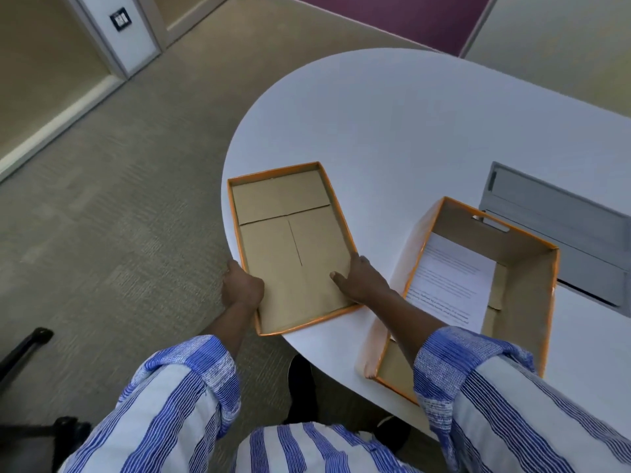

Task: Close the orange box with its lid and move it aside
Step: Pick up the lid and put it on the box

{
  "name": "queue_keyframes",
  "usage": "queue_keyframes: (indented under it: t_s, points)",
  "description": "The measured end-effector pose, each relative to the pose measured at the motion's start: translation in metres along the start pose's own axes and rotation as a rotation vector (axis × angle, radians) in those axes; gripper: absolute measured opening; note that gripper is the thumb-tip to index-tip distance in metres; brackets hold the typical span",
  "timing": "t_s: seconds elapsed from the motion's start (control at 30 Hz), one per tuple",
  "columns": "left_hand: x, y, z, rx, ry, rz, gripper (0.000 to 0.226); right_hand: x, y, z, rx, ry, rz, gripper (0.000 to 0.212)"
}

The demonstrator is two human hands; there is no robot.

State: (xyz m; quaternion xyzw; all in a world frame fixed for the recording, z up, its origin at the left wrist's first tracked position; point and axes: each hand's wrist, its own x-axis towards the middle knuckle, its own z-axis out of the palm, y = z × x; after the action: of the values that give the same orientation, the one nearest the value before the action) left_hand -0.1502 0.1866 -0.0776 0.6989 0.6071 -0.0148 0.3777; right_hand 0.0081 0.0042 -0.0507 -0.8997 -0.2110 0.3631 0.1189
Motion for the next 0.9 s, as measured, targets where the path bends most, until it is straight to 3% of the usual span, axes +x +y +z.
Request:
queue_keyframes:
  t_s: [0.13, 0.23, 0.37, 0.57, 0.7, 0.9]
  points:
    - [0.008, -0.001, -0.005, -0.093, -0.040, 0.015, 0.024, -0.002, -0.007, -0.005, -0.060, 0.023, -0.004, 0.077]
    - [0.009, 0.011, -0.010, -0.290, -0.020, 0.003, 0.035, -0.005, -0.030, -0.013, -0.082, 0.077, -0.090, 0.069]
    - [0.011, 0.038, -0.017, -0.611, 0.008, -0.049, 0.053, -0.011, -0.077, -0.022, 0.081, 0.080, -0.258, 0.058]
    - [0.006, 0.071, -0.026, -0.985, -0.202, -0.069, 0.065, -0.026, -0.125, -0.029, 0.084, 0.118, -0.341, 0.032]
    - [-0.001, 0.083, -0.022, -1.008, -0.276, -0.034, 0.069, -0.034, -0.123, -0.043, 0.054, 0.197, -0.349, 0.025]
    - [-0.012, 0.082, 0.003, -0.841, -0.422, -0.064, 0.062, -0.054, -0.111, -0.090, 0.246, 0.230, -0.357, 0.023]
